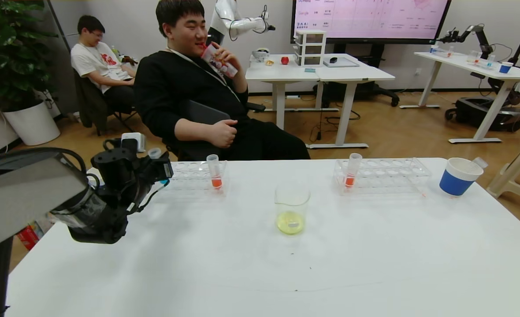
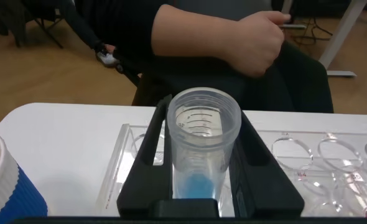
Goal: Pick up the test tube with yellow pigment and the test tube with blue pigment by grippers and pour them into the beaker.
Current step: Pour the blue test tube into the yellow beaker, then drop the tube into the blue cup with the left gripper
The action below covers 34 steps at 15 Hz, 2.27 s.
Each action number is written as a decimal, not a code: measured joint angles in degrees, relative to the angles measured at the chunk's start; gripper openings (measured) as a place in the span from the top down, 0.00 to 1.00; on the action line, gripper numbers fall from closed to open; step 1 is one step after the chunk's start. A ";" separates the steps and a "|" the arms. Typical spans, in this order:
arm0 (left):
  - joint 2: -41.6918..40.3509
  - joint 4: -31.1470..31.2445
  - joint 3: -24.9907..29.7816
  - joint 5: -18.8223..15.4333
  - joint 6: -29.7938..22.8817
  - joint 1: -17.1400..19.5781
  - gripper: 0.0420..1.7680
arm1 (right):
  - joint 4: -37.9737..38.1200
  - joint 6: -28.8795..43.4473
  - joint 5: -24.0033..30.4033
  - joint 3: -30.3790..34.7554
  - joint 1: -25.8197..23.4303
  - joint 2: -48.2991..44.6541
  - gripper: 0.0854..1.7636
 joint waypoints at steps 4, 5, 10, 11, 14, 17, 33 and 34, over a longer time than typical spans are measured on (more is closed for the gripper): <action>-5.46 13.26 -4.51 -0.52 0.06 0.06 0.73 | 0.00 0.00 -0.01 0.00 0.00 0.00 0.02; -6.84 16.65 -6.53 -0.61 0.06 0.09 0.73 | 0.02 0.02 0.00 0.00 0.00 0.00 0.02; -13.53 35.30 -18.10 -4.11 0.20 -3.34 0.73 | 0.02 0.00 0.00 0.00 0.00 0.00 0.02; -14.23 38.25 -20.89 -4.88 0.39 -4.17 0.73 | 0.02 0.00 0.00 0.00 0.00 0.00 0.02; -14.60 47.02 -29.51 -6.77 2.17 -7.96 0.73 | 0.00 0.00 0.00 0.00 0.00 0.00 0.02; -11.98 49.03 -35.04 -11.68 7.38 -12.35 0.73 | 0.00 0.00 -0.01 0.00 0.00 0.00 0.02; 7.19 31.52 -44.65 -44.31 32.93 -20.87 0.73 | 0.02 0.02 0.00 0.00 0.00 0.00 0.02; 7.89 28.64 -44.65 -45.78 34.06 -20.96 0.73 | 0.02 0.00 0.00 0.00 0.00 0.00 0.02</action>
